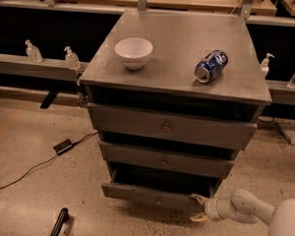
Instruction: Open bottom drawer
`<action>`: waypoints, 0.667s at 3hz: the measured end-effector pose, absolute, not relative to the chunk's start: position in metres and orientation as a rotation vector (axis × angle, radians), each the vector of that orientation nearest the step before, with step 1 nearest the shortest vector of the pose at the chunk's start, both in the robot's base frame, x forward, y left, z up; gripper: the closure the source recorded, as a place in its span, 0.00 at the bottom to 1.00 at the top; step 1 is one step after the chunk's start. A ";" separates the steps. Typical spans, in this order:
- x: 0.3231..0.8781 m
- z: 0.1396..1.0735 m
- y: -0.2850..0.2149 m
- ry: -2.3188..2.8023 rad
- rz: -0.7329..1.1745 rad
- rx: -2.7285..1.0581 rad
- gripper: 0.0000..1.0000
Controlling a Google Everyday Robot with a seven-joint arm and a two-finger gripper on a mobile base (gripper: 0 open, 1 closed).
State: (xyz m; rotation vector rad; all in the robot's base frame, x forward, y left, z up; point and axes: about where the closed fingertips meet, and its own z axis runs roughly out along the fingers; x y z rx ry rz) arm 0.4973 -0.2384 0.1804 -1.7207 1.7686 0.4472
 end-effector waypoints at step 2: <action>0.497 0.181 -0.238 1.768 0.447 -1.721 0.93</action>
Offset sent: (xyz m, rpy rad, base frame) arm -0.0231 0.0049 0.0834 0.2070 -0.1547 0.0414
